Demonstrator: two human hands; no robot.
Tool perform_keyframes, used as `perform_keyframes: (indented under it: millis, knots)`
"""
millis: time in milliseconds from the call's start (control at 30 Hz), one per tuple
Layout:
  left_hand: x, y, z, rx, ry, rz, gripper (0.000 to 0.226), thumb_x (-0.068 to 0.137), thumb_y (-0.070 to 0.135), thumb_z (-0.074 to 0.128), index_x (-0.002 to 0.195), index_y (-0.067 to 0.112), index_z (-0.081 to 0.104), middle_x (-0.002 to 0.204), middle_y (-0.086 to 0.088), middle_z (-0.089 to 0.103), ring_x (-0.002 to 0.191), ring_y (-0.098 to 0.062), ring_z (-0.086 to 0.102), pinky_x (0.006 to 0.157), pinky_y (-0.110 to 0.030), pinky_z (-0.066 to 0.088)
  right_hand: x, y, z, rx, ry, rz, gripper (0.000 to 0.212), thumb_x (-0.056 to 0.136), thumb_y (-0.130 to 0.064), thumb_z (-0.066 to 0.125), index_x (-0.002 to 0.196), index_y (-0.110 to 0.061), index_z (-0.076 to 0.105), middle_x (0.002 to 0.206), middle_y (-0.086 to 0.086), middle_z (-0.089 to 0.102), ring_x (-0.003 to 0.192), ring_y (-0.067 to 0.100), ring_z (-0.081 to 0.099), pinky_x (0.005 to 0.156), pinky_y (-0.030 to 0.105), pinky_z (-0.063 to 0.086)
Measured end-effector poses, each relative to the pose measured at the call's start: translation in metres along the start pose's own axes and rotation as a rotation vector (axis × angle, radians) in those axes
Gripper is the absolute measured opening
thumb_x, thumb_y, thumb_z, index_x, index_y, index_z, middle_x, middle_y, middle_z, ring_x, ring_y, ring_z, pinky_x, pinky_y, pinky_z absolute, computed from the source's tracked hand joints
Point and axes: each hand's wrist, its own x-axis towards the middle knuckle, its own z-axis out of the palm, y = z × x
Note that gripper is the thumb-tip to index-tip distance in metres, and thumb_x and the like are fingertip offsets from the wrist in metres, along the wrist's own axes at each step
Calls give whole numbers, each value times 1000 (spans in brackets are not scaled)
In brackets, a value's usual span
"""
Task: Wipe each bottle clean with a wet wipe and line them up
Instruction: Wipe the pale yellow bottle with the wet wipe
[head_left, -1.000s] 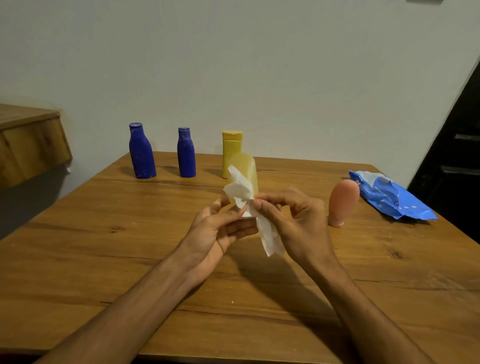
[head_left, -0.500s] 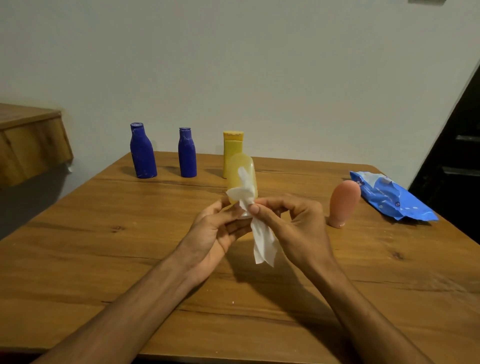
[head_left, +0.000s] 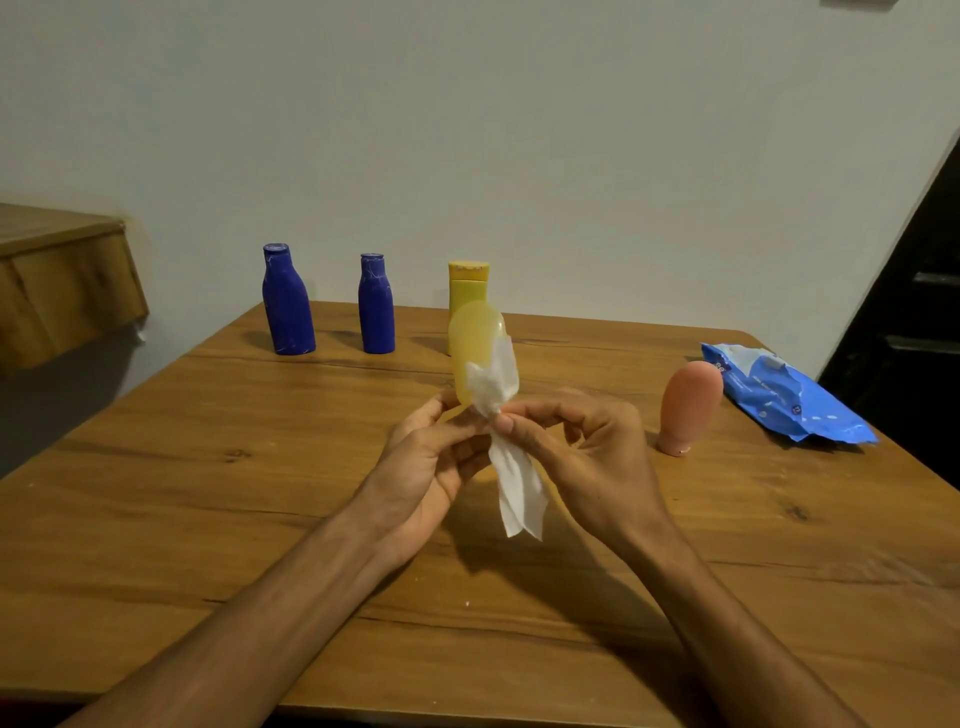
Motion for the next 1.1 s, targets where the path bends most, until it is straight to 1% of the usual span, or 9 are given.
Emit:
perform_keyframes:
  millis: [233,367,467,567,700,767,867,967,1100]
  knots:
    - [-1,5,1,-51,-16,7,49,76,8,57,125,2,56,113,-20,70,94,-25,71,89,-37,56,2,8,-1,-147,108,-141,24,83,-38,66,100,-23,73,97,-11,68,90,8,59,70,14,41]
    - [-2,5,1,-86,6,3,40,72,9,57,112,2,60,101,-19,72,88,-25,71,84,-39,57,0,11,0,-143,17,-190,19,86,-10,70,103,-18,73,104,-5,67,100,4,58,81,18,47]
    - [-4,7,2,-55,56,-24,43,70,13,57,112,2,57,104,-20,69,90,-26,68,84,-39,58,-1,15,1,-201,-47,-236,29,86,-1,68,106,-22,72,109,-7,64,107,13,58,86,46,51]
    - [-1,7,1,68,86,-47,48,72,21,63,118,9,57,96,-11,70,83,-21,67,76,-35,56,-2,18,1,-266,-21,-317,36,80,5,67,104,-21,70,110,-6,64,107,14,57,81,49,52]
    - [2,5,-1,94,83,-41,54,77,20,65,128,8,56,108,-12,71,101,-26,65,92,-41,52,-2,17,2,-306,115,-327,32,78,4,71,100,-18,71,105,-5,66,103,14,59,79,46,54]
    - [2,4,-1,95,55,-53,54,78,19,65,130,6,56,116,-14,68,108,-27,62,99,-41,48,-2,15,2,-306,165,-307,23,80,-2,73,98,-16,71,103,-3,67,98,11,60,77,31,54]
    - [3,1,-1,86,30,-51,49,79,17,64,127,6,58,115,-13,70,110,-25,62,94,-36,51,0,14,2,-329,207,-255,19,81,-7,75,97,-15,72,98,-4,68,87,1,57,68,9,46]
    - [3,1,-1,52,22,-41,44,79,15,63,122,7,59,111,-12,72,101,-21,67,79,-31,57,-1,13,3,-274,181,-198,16,83,-13,74,97,-20,70,93,-12,68,84,4,60,64,15,49]
    - [2,3,-1,92,23,-38,42,78,20,62,119,10,60,104,-10,73,93,-20,68,79,-32,55,-4,6,5,-202,115,-184,25,85,-34,61,99,-17,72,95,-11,69,87,2,61,66,12,48]
